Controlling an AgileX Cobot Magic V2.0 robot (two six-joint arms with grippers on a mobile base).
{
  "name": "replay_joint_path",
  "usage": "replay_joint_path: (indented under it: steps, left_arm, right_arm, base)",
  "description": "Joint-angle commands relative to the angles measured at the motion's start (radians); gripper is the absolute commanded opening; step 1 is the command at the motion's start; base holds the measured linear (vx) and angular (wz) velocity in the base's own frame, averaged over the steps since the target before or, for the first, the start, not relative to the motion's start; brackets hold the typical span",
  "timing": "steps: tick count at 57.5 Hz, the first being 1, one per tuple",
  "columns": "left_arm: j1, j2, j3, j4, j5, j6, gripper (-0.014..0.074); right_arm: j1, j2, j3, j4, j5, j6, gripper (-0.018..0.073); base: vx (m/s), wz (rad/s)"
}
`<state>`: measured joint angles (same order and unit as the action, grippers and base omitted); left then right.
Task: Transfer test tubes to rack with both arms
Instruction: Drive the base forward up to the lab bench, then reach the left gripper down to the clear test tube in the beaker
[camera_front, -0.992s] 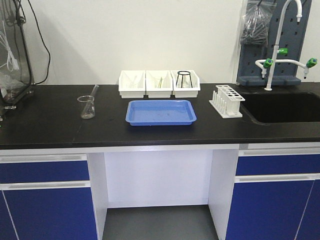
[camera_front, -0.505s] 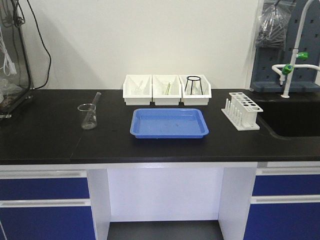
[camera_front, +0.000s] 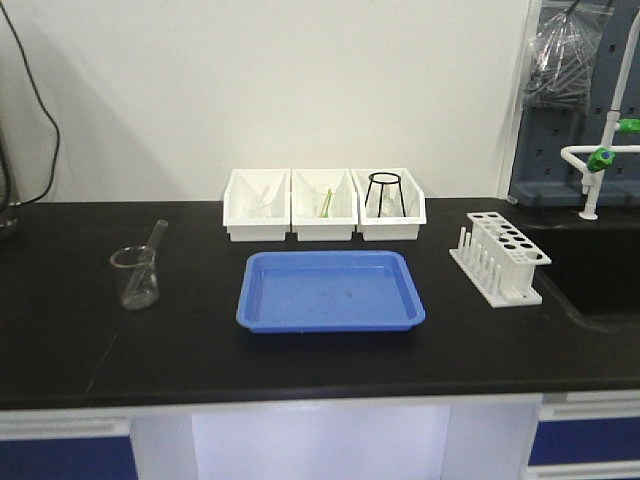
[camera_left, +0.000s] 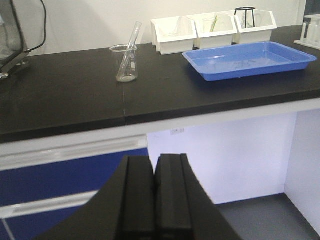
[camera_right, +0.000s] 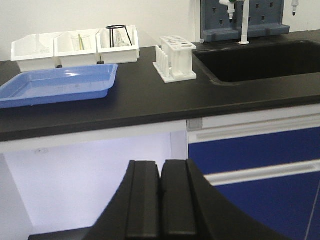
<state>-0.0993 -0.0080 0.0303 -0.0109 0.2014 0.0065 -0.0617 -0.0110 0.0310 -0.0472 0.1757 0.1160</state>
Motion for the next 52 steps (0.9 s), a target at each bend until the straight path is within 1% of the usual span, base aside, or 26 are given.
replay_joint_path:
  steps: [1,24,52]
  left_arm:
    - [0.0,-0.02,0.026,-0.009,-0.082,-0.001,-0.002]
    - [0.0,-0.02,0.026,-0.009,-0.082,-0.001,-0.002]
    - [0.0,-0.02,0.026,-0.009,-0.082,-0.001,-0.002]
  right_arm:
    - [0.0,-0.007,0.01,-0.003,-0.08,-0.009,-0.0007]
    - [0.0,-0.007,0.01,-0.003,-0.08,-0.009,-0.0007]
    - [0.0,-0.007,0.01,-0.003,-0.08,-0.009,-0.0007]
  base:
    - [0.42,-0.07]
    - [0.42,-0.03]
    - [0.38,0.13]
